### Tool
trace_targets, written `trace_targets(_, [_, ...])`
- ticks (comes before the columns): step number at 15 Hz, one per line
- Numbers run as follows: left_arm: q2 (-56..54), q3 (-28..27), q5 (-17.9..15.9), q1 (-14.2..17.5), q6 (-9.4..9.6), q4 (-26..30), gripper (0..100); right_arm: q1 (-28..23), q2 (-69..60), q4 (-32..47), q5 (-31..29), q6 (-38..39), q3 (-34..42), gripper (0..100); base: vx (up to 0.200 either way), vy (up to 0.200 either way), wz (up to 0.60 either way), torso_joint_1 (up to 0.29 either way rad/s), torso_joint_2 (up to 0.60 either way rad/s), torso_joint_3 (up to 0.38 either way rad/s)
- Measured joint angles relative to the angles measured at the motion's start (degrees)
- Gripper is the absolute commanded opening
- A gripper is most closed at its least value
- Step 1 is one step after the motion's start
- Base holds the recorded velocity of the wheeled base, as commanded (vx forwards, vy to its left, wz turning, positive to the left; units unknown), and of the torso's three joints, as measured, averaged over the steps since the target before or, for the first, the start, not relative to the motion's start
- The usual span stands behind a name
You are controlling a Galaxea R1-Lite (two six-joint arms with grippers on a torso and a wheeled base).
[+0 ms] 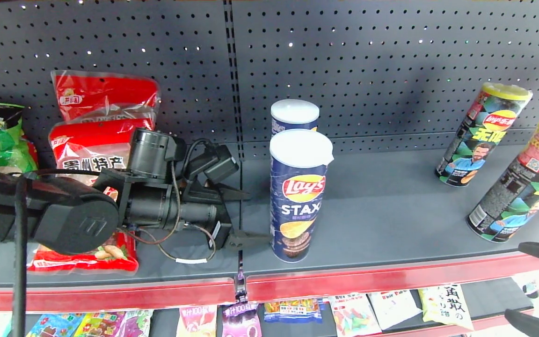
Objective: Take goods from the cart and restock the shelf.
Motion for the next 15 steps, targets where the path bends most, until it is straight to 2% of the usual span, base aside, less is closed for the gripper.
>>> trace_targets(10, [-0.02, 0.24, 0.48, 0.20, -0.06, -0.02, 100, 0.01, -0.02, 0.00, 0.00, 0.00, 0.09, 100, 0.000, 0.000, 0.00, 0.000, 0.00, 0.000])
trace_targets(13, [-2.10, 0.94, 1.05, 2.94, -0.50, 0.07, 100, 0.00, -0.71, 0.04, 0.00, 0.00, 1.29, 100, 0.000, 0.000, 0.00, 0.000, 0.00, 0.000])
trace_targets(15, [-6.53, 2.45, 1.73, 7.05, -2.27, 0.16, 100, 0.00, -2.12, 0.06, -0.02, -0.05, 2.84, 100, 0.000, 0.000, 0.00, 0.000, 0.00, 0.000])
